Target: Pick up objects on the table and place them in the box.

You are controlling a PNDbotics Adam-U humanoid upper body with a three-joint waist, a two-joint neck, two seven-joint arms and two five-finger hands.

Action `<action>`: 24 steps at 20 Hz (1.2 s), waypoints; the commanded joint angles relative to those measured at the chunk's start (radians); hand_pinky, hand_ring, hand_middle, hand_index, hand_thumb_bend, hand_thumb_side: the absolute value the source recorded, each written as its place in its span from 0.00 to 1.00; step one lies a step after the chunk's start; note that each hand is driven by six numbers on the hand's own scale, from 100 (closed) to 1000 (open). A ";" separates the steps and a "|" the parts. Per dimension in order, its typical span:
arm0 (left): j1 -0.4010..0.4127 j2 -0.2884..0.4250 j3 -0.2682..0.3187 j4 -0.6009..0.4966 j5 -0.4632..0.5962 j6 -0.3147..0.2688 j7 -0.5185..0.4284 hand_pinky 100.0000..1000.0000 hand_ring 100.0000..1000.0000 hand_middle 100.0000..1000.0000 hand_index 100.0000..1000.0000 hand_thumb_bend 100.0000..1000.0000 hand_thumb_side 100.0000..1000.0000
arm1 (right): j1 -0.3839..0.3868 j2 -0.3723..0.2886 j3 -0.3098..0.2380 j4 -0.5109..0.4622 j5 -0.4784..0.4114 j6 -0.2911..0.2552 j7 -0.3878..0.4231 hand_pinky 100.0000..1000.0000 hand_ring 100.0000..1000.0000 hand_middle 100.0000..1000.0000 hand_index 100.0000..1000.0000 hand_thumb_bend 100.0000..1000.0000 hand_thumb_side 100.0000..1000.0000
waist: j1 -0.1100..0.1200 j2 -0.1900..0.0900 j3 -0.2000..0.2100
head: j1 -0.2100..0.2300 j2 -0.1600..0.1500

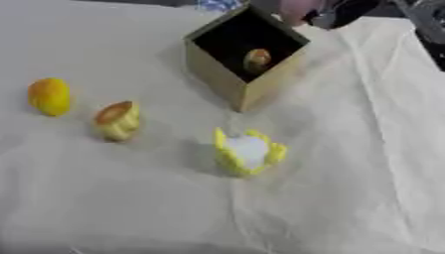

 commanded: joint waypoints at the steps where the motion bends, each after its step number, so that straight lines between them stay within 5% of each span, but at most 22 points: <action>1: -0.002 0.022 -0.002 -0.012 0.006 -0.002 -0.005 0.84 0.61 0.68 0.79 0.04 0.82 | -0.047 0.041 -0.029 0.096 0.081 -0.041 -0.005 0.86 0.77 0.66 0.76 0.19 0.12 | 0.006 -0.019 0.003 | -0.006 0.001; 6: -0.004 0.021 -0.003 -0.011 0.008 -0.002 -0.007 0.84 0.61 0.68 0.79 0.04 0.82 | -0.070 0.081 -0.054 0.187 0.169 -0.106 0.004 0.87 0.81 0.72 0.81 0.21 0.18 | 0.006 -0.018 0.004 | -0.008 0.001; 7: -0.004 0.021 -0.003 -0.011 0.008 -0.002 -0.008 0.84 0.61 0.68 0.79 0.04 0.82 | -0.068 0.084 -0.054 0.196 0.178 -0.114 0.004 0.89 0.87 0.82 0.90 0.25 0.26 | 0.006 -0.018 0.005 | -0.008 0.001; 12: -0.005 0.018 -0.005 -0.011 0.009 -0.001 -0.016 0.84 0.61 0.68 0.79 0.04 0.82 | -0.065 0.101 -0.066 0.223 0.211 -0.140 0.024 0.89 0.86 0.80 0.90 0.25 0.25 | 0.006 -0.019 0.002 | -0.006 -0.001; 20: -0.004 0.017 -0.005 -0.011 0.010 0.000 -0.022 0.84 0.62 0.68 0.79 0.04 0.82 | -0.042 0.077 -0.060 0.139 0.134 -0.129 0.016 0.88 0.84 0.78 0.89 0.21 0.24 | 0.005 -0.022 -0.001 | -0.003 0.001; 24: -0.003 0.018 -0.002 -0.011 0.008 0.000 -0.022 0.84 0.62 0.68 0.79 0.04 0.83 | -0.002 0.013 -0.041 0.049 0.075 -0.151 0.005 0.88 0.82 0.76 0.87 0.19 0.24 | 0.003 -0.020 -0.002 | 0.002 0.001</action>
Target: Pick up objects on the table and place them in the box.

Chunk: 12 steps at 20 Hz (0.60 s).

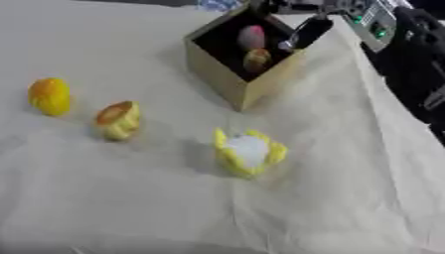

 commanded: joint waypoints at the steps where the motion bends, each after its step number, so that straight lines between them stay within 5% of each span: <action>1: -0.004 0.019 0.002 -0.012 0.004 -0.002 -0.002 0.84 0.62 0.68 0.79 0.04 0.83 | 0.010 -0.091 0.016 -0.090 -0.053 -0.028 -0.017 0.88 0.82 0.76 0.87 0.19 0.24 | 0.002 -0.018 -0.003 | 0.008 0.001; 3: -0.004 0.019 0.003 -0.013 0.003 -0.002 -0.002 0.84 0.62 0.68 0.79 0.04 0.83 | 0.044 -0.136 0.042 -0.137 -0.082 -0.056 -0.038 0.88 0.82 0.76 0.87 0.20 0.25 | 0.000 -0.016 -0.006 | 0.014 0.001; 4: -0.005 0.020 0.003 -0.013 0.003 -0.002 -0.002 0.84 0.62 0.68 0.79 0.04 0.82 | 0.063 -0.158 0.059 -0.160 -0.096 -0.070 -0.050 0.88 0.82 0.76 0.87 0.31 0.24 | -0.001 -0.015 -0.007 | 0.017 0.001; 5: -0.006 0.020 0.003 -0.014 0.003 -0.002 -0.002 0.84 0.62 0.68 0.79 0.04 0.83 | 0.084 -0.181 0.079 -0.183 -0.111 -0.085 -0.059 0.88 0.82 0.76 0.87 0.20 0.26 | -0.001 -0.014 -0.008 | 0.020 0.000; 12: -0.012 0.019 0.000 -0.017 0.003 0.000 -0.007 0.84 0.62 0.68 0.79 0.04 0.82 | 0.244 -0.303 0.144 -0.357 -0.218 -0.190 -0.035 0.88 0.82 0.76 0.87 0.19 0.29 | -0.001 -0.015 -0.017 | 0.027 -0.005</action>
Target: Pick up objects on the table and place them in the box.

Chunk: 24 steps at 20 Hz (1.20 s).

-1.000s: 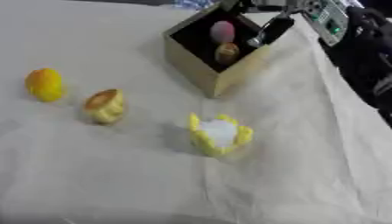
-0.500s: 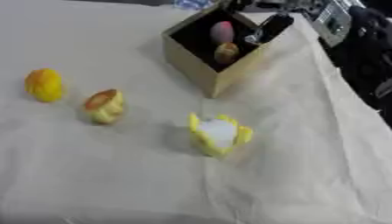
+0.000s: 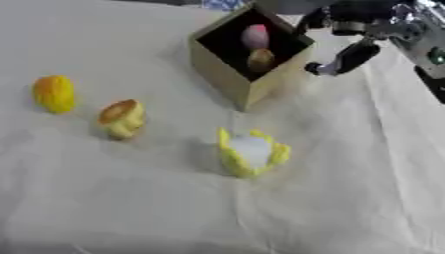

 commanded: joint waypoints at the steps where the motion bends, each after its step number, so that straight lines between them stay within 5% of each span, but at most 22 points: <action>1: -0.009 0.019 0.000 -0.017 0.003 -0.001 -0.006 0.84 0.62 0.68 0.79 0.04 0.82 | 0.015 -0.075 -0.004 -0.091 -0.054 -0.040 0.029 0.88 0.82 0.76 0.87 0.19 0.29 | 0.005 -0.018 -0.003 | 0.003 -0.005; 14: -0.015 0.015 -0.005 -0.018 0.008 0.000 -0.013 0.84 0.62 0.69 0.79 0.04 0.83 | 0.078 -0.058 0.073 -0.417 -0.168 0.127 0.233 0.88 0.83 0.78 0.90 0.14 0.35 | 0.006 -0.018 -0.002 | -0.006 -0.003; 24: -0.016 0.015 -0.005 -0.019 0.011 0.000 -0.015 0.84 0.62 0.69 0.78 0.03 0.83 | 0.079 -0.004 0.125 -0.514 -0.173 0.288 0.337 0.89 0.86 0.81 0.90 0.17 0.38 | 0.002 -0.015 -0.012 | -0.003 -0.003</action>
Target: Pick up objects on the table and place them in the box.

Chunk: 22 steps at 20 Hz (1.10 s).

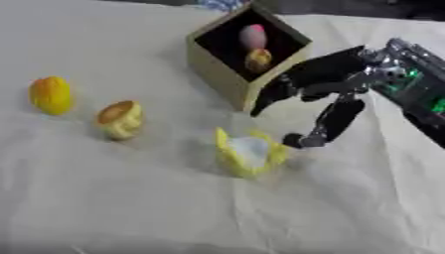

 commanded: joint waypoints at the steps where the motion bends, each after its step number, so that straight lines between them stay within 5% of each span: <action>1: -0.007 0.015 0.000 -0.019 0.004 -0.003 -0.004 0.84 0.62 0.69 0.78 0.03 0.83 | -0.011 0.004 0.001 -0.037 0.026 0.048 0.011 0.89 0.86 0.81 0.90 0.18 0.38 | 0.002 -0.015 -0.002 | 0.000 -0.003; 10: -0.007 0.013 0.000 -0.019 0.007 -0.002 -0.005 0.84 0.62 0.68 0.78 0.03 0.83 | 0.021 0.076 0.017 -0.012 0.140 0.113 -0.041 0.89 0.86 0.81 0.91 0.18 0.37 | 0.002 -0.012 -0.004 | 0.001 -0.007; 22: -0.010 0.012 -0.002 -0.019 0.011 -0.003 -0.009 0.84 0.62 0.68 0.78 0.03 0.84 | 0.065 0.133 0.046 0.080 0.226 0.076 -0.032 0.88 0.86 0.80 0.89 0.21 0.35 | -0.002 0.000 0.005 | 0.002 -0.014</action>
